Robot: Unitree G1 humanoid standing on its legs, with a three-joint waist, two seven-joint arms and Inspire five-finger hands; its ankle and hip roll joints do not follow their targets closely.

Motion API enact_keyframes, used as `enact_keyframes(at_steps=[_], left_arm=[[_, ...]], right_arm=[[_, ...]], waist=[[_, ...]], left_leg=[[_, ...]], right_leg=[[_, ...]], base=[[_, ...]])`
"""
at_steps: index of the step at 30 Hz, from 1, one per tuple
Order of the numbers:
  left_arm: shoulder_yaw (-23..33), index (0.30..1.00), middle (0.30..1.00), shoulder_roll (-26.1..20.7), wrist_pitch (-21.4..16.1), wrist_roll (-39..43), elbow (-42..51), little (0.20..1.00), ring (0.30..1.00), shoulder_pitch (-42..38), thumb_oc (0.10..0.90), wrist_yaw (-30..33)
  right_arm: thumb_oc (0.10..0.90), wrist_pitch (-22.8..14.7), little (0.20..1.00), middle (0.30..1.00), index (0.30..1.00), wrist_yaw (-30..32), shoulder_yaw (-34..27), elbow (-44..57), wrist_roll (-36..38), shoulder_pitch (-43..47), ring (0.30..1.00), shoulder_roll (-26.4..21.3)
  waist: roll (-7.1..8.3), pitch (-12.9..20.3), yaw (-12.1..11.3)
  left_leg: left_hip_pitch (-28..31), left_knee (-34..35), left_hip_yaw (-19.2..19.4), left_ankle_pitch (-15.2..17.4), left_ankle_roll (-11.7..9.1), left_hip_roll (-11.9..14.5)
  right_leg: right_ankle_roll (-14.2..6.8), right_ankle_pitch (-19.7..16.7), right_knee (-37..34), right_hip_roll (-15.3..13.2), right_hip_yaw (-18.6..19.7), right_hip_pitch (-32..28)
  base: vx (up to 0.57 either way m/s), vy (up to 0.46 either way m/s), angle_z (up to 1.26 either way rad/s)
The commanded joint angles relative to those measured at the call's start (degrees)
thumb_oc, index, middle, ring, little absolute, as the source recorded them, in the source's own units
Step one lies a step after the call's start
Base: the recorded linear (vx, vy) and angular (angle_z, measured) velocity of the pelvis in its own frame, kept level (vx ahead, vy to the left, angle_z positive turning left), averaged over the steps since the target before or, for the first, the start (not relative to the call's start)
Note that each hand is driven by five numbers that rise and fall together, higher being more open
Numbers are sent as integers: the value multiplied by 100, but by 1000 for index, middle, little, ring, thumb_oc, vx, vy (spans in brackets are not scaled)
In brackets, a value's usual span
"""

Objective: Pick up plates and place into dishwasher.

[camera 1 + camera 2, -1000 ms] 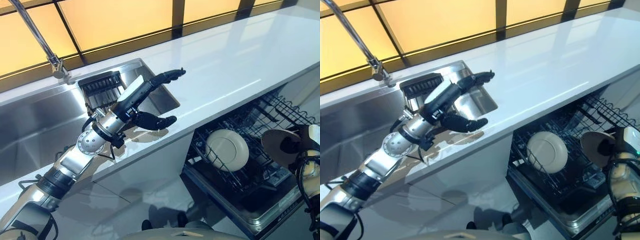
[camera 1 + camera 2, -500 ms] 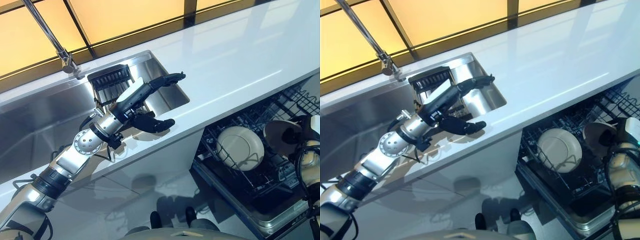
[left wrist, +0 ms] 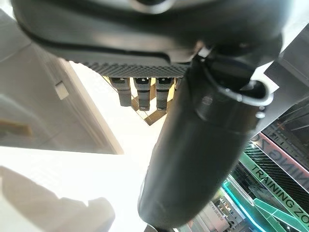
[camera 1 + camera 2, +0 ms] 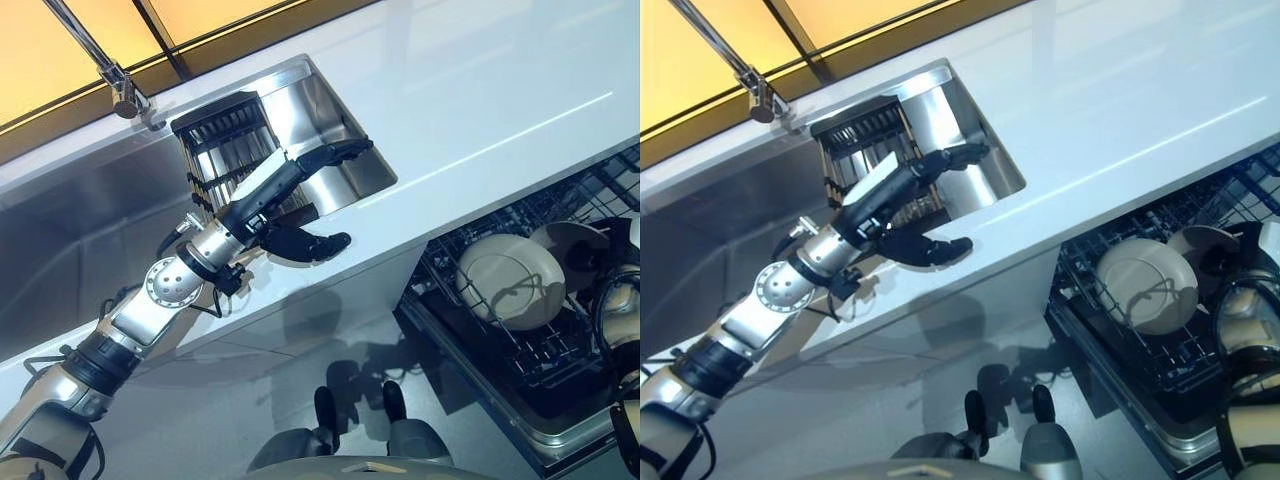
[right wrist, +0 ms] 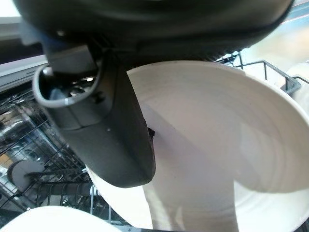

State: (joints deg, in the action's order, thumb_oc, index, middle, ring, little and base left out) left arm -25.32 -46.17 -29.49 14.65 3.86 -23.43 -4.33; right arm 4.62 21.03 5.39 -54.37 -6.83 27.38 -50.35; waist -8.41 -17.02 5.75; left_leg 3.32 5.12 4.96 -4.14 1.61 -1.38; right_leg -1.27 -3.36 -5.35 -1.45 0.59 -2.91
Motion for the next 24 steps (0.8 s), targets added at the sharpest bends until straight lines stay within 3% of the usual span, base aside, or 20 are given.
enact_keyframes(at_steps=[1,8,9,10,24], left_arm=[[103,900,900,-65,-628,383,459,900,900,-858,800,292],[95,900,900,-130,-651,340,515,900,900,-920,800,308],[81,900,900,-135,-654,335,533,900,900,-927,800,307],[76,900,900,-141,-661,338,535,900,900,-927,800,301],[40,900,900,-104,-787,373,398,900,900,-811,800,128]], right_arm=[[100,-107,200,300,300,392,-18,-264,119,460,300,-350],[100,-245,200,300,300,292,-39,-369,361,424,300,-270],[353,-276,453,516,516,356,-56,-331,329,370,516,-278],[800,-267,900,900,900,403,-66,-278,321,339,900,-287],[800,-341,900,900,900,696,-275,354,-36,106,900,-507]], waist=[[62,112,-24],[57,31,-20],[77,32,-12],[90,31,-7],[276,159,68]], left_leg=[[168,-12,37,963,171,-344],[174,-12,83,974,157,-321],[187,-12,102,985,158,-312],[190,-12,105,989,158,-311],[283,-12,154,1047,167,-287]], right_leg=[[29,441,35,393,-109,-83],[34,446,35,391,-131,-76],[38,449,35,394,-136,-87],[38,448,35,399,-134,-89],[22,447,35,456,-57,-163]], base=[[-58,-25,0],[-13,-6,0],[0,0,0],[0,0,0],[0,0,0]])
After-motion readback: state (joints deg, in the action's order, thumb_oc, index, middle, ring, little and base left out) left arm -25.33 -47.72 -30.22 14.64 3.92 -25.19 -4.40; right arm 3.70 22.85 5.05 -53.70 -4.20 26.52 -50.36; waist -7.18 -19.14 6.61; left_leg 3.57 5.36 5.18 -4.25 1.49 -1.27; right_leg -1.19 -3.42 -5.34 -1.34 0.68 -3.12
